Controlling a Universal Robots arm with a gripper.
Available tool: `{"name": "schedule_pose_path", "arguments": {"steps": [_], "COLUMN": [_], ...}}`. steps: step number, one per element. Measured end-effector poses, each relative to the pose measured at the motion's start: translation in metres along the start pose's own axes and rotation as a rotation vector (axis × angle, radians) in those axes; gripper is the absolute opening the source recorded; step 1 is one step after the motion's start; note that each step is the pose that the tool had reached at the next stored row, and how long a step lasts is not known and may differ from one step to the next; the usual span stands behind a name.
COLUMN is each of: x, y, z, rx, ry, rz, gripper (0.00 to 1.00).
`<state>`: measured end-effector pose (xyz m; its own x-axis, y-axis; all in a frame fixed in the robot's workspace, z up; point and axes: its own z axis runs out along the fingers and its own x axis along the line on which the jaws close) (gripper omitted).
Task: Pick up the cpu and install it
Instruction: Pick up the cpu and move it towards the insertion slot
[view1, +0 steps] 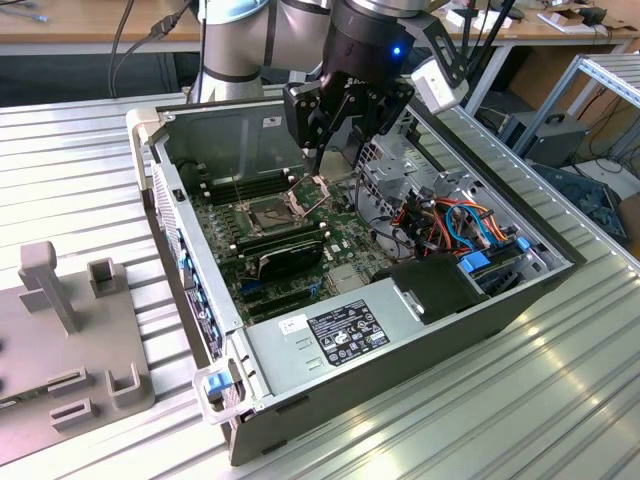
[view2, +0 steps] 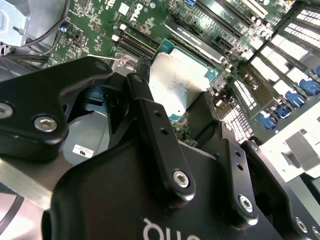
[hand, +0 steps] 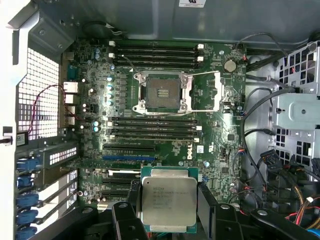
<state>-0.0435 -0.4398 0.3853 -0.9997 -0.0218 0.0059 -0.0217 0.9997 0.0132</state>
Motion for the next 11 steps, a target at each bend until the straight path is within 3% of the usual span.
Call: {"name": "schedule_pose_path", "arguments": {"steps": [6, 11], "x": [-0.0001, -0.0002], "y": [0.0058, 0.011], "z": [0.0023, 0.0107], "rx": [0.0, -0.0001], "ry": [0.0, 0.0], "rz": [0.0, 0.0], "gripper": [0.54, 0.54]}}
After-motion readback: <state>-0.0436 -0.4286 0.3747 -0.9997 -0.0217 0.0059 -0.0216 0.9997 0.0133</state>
